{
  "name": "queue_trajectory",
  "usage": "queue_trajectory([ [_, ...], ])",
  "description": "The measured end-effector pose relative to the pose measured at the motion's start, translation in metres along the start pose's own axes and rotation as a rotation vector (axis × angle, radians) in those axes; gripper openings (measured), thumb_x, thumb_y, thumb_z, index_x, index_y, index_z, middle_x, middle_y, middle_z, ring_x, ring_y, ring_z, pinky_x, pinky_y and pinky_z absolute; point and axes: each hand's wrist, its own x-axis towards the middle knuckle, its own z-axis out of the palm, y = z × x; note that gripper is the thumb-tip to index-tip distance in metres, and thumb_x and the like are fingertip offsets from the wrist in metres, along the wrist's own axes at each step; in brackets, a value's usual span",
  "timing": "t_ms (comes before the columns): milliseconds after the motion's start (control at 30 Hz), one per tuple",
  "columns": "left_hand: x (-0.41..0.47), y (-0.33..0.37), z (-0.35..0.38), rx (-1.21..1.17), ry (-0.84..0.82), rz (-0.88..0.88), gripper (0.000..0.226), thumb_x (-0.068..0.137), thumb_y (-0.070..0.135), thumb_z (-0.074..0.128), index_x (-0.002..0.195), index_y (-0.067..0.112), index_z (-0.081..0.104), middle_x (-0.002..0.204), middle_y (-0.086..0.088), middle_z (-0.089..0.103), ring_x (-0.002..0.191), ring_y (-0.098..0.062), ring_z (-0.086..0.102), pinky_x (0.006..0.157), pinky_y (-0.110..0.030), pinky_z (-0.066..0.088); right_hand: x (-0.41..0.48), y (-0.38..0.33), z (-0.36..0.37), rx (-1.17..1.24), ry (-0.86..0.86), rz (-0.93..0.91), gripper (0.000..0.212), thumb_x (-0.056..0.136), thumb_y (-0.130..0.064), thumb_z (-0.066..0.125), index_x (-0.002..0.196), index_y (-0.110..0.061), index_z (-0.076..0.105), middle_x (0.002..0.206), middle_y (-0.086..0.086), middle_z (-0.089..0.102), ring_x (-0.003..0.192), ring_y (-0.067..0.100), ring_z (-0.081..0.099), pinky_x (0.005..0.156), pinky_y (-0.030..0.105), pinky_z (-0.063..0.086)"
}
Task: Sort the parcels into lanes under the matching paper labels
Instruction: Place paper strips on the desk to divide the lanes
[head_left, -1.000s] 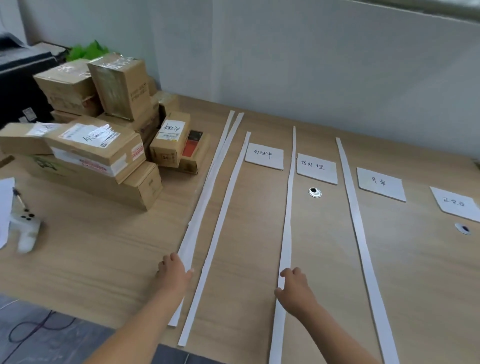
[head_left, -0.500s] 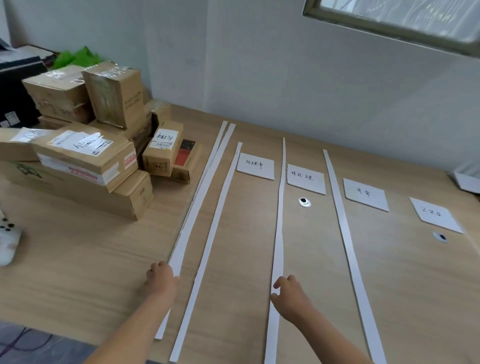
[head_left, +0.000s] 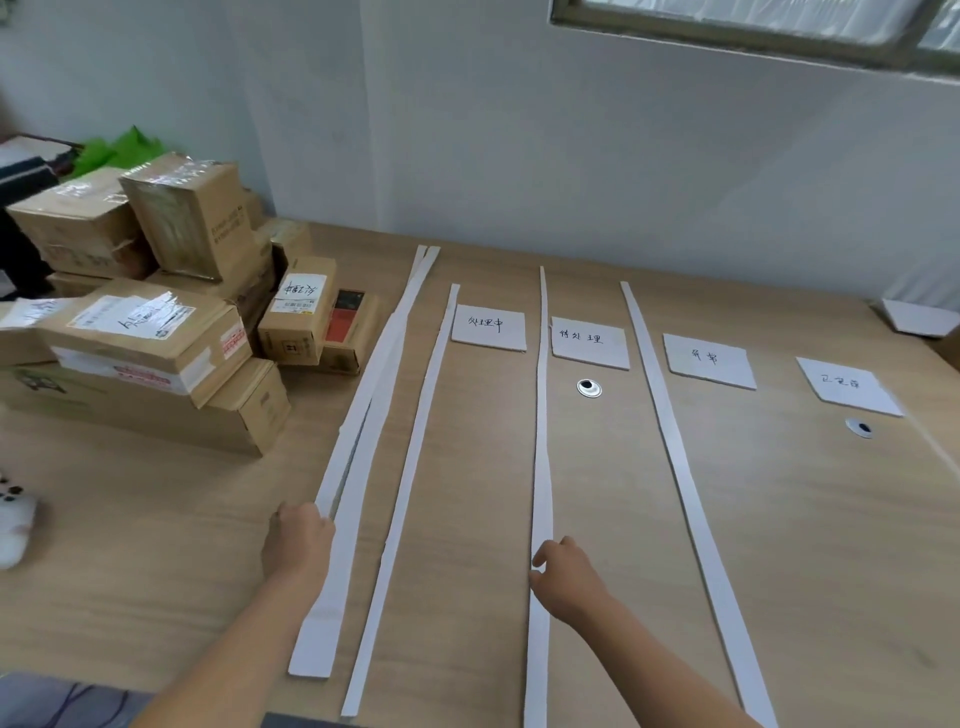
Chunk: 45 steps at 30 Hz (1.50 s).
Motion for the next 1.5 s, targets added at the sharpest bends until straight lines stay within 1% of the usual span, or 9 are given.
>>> queue_trajectory([
  [433,-0.086,0.125,-0.040,-0.294,0.094,0.170,0.041,0.092,0.010,0.059,0.057,0.012,0.037,0.071,-0.010,0.044,0.070,-0.029,0.046,0.059,-0.033,0.033,-0.040,0.011,-0.022,0.229,0.002,-0.108,0.031,0.096,-0.022,0.049,0.121,-0.008,0.060,0.128,0.007,0.048,0.112,0.024,0.057,0.092,0.030,0.048],
  [700,-0.226,0.263,-0.016,-0.369,0.062,0.299,0.040,0.094,0.011,0.057,0.059,0.013,0.037,0.072,-0.007,0.045,0.070,-0.027,0.049,0.060,-0.032,0.032,-0.096,0.139,-0.090,0.447,0.040,-0.057,0.027,0.091,-0.020,0.054,0.114,-0.011,0.066,0.123,0.009,0.058,0.107,0.025,0.061,0.090,0.032,0.051],
  [867,-0.301,0.345,0.020,-0.438,0.018,0.322,0.031,0.090,0.017,0.059,0.064,0.005,0.048,0.080,-0.012,0.055,0.071,-0.027,0.050,0.058,-0.035,0.038,-0.133,0.250,-0.117,0.517,0.071,0.030,0.026,0.090,-0.014,0.049,0.108,-0.006,0.067,0.102,0.002,0.061,0.091,0.019,0.059,0.082,0.032,0.051],
  [1000,-0.356,0.406,0.055,-0.474,-0.052,0.343,0.032,0.089,0.022,0.059,0.062,0.006,0.049,0.074,-0.008,0.055,0.066,-0.023,0.050,0.052,-0.031,0.034,-0.155,0.319,-0.138,0.574,0.130,0.069,0.030,0.097,-0.015,0.046,0.116,-0.004,0.066,0.116,0.008,0.067,0.100,0.022,0.061,0.084,0.031,0.050],
  [1100,-0.393,0.439,0.077,-0.476,-0.095,0.342,0.031,0.087,0.020,0.058,0.062,0.008,0.046,0.076,-0.010,0.054,0.065,-0.025,0.048,0.050,-0.030,0.028,-0.161,0.348,-0.152,0.601,0.201,0.029,0.029,0.095,-0.011,0.043,0.086,0.005,0.065,0.086,0.019,0.065,0.082,0.031,0.062,0.075,0.040,0.049],
  [1167,-0.416,0.456,0.088,-0.473,-0.117,0.336,0.024,0.089,0.018,0.058,0.070,0.004,0.052,0.083,-0.010,0.055,0.071,-0.026,0.053,0.054,-0.030,0.032,-0.161,0.361,-0.159,0.594,0.203,0.004,0.033,0.096,-0.012,0.041,0.063,-0.010,0.043,0.062,0.005,0.042,0.059,0.018,0.040,0.059,0.034,0.033],
  [1233,-0.433,0.472,0.101,-0.464,-0.139,0.347,0.019,0.090,0.017,0.060,0.078,0.003,0.056,0.086,-0.008,0.054,0.072,-0.024,0.055,0.055,-0.027,0.034,-0.157,0.372,-0.166,0.595,0.196,-0.018,0.038,0.100,-0.016,0.040,0.062,-0.016,0.037,0.060,-0.003,0.039,0.058,0.012,0.035,0.056,0.031,0.026],
  [1367,-0.446,0.497,0.135,-0.447,-0.176,0.326,0.017,0.093,0.021,0.061,0.086,0.006,0.059,0.092,-0.005,0.056,0.076,-0.019,0.056,0.056,-0.022,0.033,-0.137,0.393,-0.170,0.677,0.135,0.008,0.040,0.096,-0.011,0.038,0.064,-0.029,0.054,0.075,-0.005,0.062,0.072,0.010,0.055,0.061,0.023,0.040],
  [1500,-0.440,0.521,0.175,-0.425,-0.217,0.285,0.022,0.094,0.025,0.061,0.088,0.005,0.060,0.091,-0.005,0.055,0.076,-0.018,0.054,0.057,-0.023,0.033,-0.111,0.416,-0.173,0.809,0.119,0.077,0.029,0.081,-0.009,0.043,0.083,-0.023,0.069,0.073,-0.007,0.062,0.074,0.015,0.056,0.069,0.028,0.044],
])
